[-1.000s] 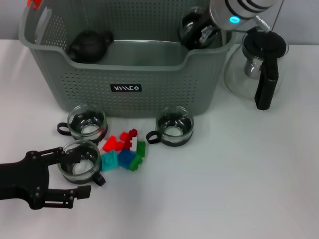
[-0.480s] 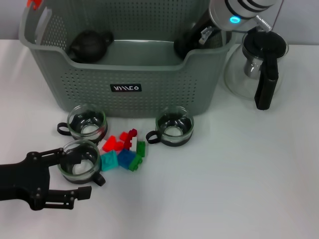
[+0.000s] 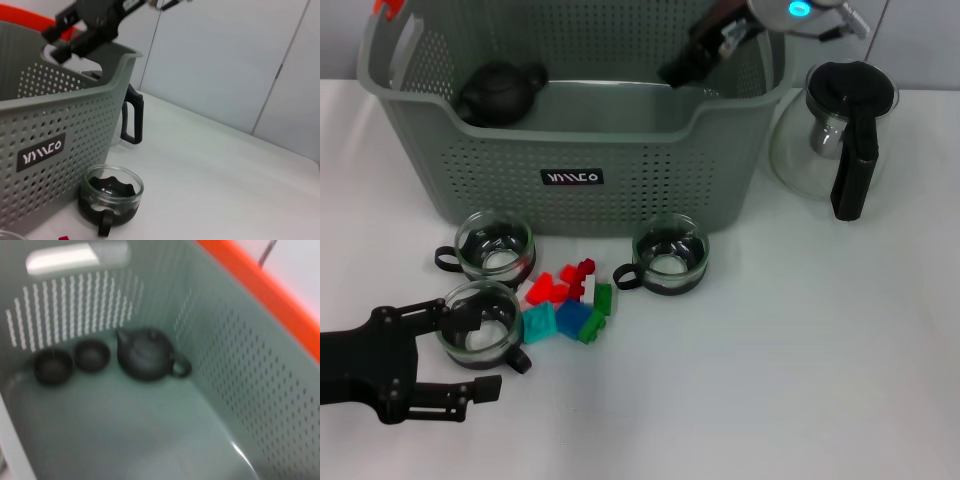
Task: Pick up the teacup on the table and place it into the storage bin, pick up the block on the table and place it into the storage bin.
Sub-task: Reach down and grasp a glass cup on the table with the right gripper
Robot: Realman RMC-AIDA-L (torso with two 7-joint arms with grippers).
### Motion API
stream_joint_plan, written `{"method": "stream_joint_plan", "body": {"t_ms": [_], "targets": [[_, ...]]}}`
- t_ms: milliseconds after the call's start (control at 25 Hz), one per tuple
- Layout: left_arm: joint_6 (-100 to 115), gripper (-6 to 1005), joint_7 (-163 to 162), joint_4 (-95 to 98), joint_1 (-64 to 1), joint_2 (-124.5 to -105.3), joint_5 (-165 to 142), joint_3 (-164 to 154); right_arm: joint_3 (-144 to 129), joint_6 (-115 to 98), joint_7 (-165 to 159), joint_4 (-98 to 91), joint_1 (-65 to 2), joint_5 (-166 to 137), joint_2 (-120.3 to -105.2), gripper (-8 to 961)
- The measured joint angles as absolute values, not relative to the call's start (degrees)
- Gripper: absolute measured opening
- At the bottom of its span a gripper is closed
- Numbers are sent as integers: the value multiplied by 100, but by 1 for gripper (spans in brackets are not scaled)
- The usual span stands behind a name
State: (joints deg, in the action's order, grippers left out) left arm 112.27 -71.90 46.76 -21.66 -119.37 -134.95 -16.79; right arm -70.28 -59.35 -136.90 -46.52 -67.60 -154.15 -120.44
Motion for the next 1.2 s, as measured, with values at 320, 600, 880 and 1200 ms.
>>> {"method": "stream_joint_plan", "body": {"t_ms": [320, 600, 880, 1200], "targets": [[11223, 920, -7190, 4702, -2124, -11944, -13500, -1679, -7021, -6910, -13201, -6591, -5713, -13765, -12006, 663], [11223, 920, -7190, 4703, -2131, -11945, -13500, -1677, -7038, -8562, -12747, -7912, -4980, -12841, -11987, 702], [11224, 920, -7189, 4696, -2122, -11950, -13500, -1679, -7552, -9432, -12975, -7972, -4891, -13192, -12026, 738], [11216, 920, -7159, 4662, -2103, -11967, -13500, -1678, -8916, -9089, -13479, -7708, -4988, -13923, -12050, 731]]}}
